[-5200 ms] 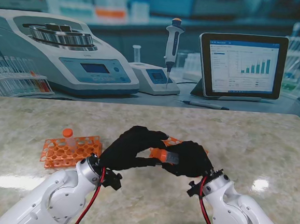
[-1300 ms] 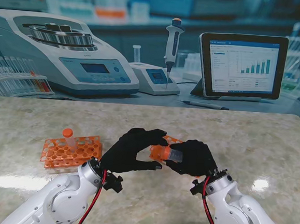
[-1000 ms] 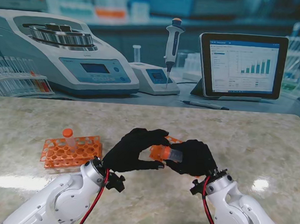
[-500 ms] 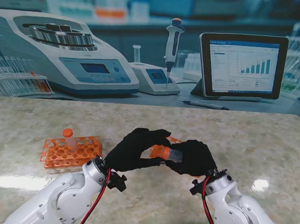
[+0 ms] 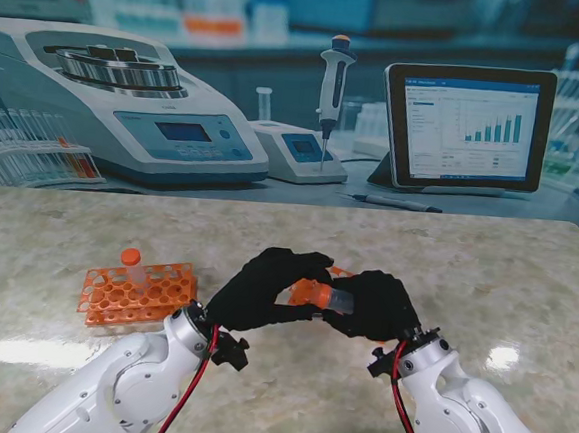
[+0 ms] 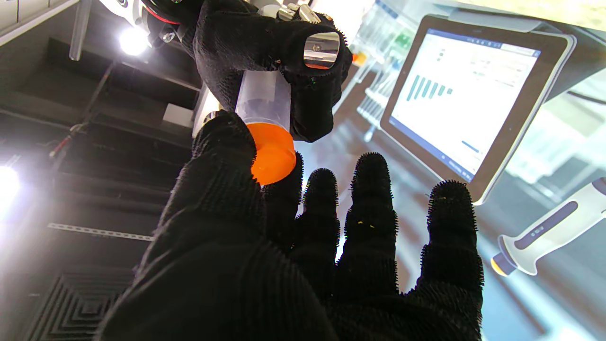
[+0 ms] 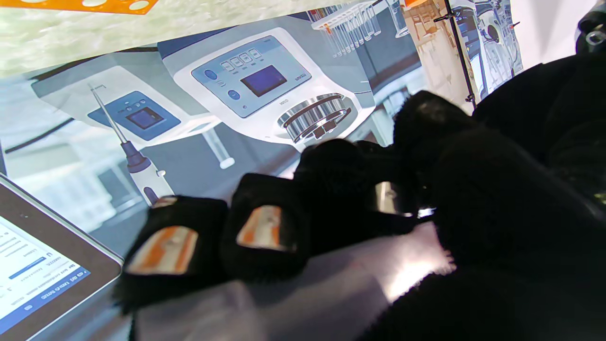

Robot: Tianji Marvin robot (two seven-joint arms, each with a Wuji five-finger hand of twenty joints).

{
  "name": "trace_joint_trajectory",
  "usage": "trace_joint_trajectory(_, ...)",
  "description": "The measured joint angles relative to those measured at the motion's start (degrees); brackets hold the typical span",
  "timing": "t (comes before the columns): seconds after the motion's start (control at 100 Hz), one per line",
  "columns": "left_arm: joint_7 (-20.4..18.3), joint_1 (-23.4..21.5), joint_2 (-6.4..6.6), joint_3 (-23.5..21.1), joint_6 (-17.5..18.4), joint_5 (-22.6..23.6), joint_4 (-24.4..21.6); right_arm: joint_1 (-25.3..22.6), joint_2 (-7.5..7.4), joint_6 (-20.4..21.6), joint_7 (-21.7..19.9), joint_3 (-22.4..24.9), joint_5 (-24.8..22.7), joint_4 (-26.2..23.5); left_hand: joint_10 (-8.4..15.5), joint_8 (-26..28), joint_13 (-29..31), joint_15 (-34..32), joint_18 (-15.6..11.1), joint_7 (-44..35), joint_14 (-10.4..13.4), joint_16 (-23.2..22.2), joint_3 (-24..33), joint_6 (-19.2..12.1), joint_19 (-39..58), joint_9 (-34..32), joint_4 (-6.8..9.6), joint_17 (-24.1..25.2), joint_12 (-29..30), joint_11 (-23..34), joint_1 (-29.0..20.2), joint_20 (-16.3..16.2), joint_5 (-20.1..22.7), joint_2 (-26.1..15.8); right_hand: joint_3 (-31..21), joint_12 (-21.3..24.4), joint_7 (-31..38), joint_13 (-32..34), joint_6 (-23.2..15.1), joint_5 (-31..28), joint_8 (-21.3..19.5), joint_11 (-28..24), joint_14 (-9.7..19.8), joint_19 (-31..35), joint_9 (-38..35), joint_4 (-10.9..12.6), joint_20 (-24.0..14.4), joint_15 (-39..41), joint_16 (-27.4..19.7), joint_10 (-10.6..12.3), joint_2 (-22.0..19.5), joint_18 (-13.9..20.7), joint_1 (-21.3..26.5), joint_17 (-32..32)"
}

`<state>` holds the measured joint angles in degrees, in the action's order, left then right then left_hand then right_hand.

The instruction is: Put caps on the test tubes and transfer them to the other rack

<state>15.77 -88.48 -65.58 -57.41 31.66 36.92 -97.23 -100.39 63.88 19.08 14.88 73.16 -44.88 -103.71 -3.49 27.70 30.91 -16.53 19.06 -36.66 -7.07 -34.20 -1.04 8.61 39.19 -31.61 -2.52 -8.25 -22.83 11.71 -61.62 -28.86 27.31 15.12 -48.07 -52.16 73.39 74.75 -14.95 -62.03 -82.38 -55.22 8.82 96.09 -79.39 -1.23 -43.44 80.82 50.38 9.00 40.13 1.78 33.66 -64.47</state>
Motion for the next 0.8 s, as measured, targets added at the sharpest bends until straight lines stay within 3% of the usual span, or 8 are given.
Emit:
trace_joint_trajectory(0.26,0.3,0.2,-0.06,0.1,0.8,0.9,0.1,0.0,-0.01,0.1,0.0,0.1,0.0,0.0,0.0,-2.7,0.8,-0.1,0.0,0.0,0.0,-0.3,2.7,1.6,0.0,0.0,-0.12,0.0,0.0,0.5,-0.8,0.0,0.0,0.8,0.0,0.0,0.0,0.0,0.0,0.0,0.0,0.0,0.0,0.0,0.0,0.0,0.0,0.0,0.0,0.0,0.0,0.0,0.0,0.0)
trace_joint_trajectory(0.34,0.5,0.3,-0.02,0.1,1.1,1.5,0.1,0.0,-0.02,0.1,0.1,0.1,0.0,0.0,0.0,-3.4,0.8,-0.1,0.0,0.0,0.0,-0.4,5.9,1.8,0.0,0.0,-0.94,0.0,0.0,0.5,-0.8,0.0,0.0,2.5,0.0,0.0,0.0,0.0,0.0,0.0,0.0,0.0,0.0,0.0,0.0,0.0,0.0,0.0,0.0,0.0,0.0,0.0,0.0,0.0)
trace_joint_trajectory(0.42,0.9,0.6,0.03,0.3,1.4,2.4,0.1,-0.1,-0.03,0.1,0.2,0.2,-0.1,0.1,0.0,-3.6,0.8,-0.6,0.0,-0.1,0.0,-2.7,8.7,2.3,0.0,0.0,-2.95,0.0,0.0,0.5,-0.8,0.0,0.0,3.8,0.0,0.0,0.0,0.0,0.0,0.0,0.0,0.0,0.0,0.0,0.0,0.0,0.0,0.0,0.0,0.0,0.0,0.0,0.0,0.0)
trace_joint_trajectory(0.52,1.6,0.7,0.04,0.4,1.6,3.7,0.1,-0.1,-0.03,0.1,0.3,0.3,-0.1,0.1,-0.1,-3.6,0.8,-0.6,0.0,1.5,0.0,-5.4,11.0,2.6,0.0,0.0,-3.57,0.0,0.0,0.5,-0.8,0.0,1.1,5.0,0.0,0.0,0.0,0.0,0.0,0.0,0.0,0.0,0.0,0.0,0.0,0.0,0.0,0.0,0.0,0.0,0.0,0.0,0.0,0.0)
trace_joint_trajectory(0.8,2.6,0.7,0.06,0.4,2.6,5.0,0.0,-0.2,-0.03,0.2,0.4,0.3,-0.1,0.0,-0.5,-4.4,1.4,-0.6,0.0,4.0,0.0,-6.8,12.8,3.0,0.0,-1.2,-3.61,-0.5,0.0,0.5,-0.9,0.0,3.4,6.8,0.0,0.0,0.0,0.0,0.0,0.0,-0.1,0.0,0.0,0.0,0.0,0.0,0.0,0.0,0.0,0.0,0.0,0.0,0.0,0.0)
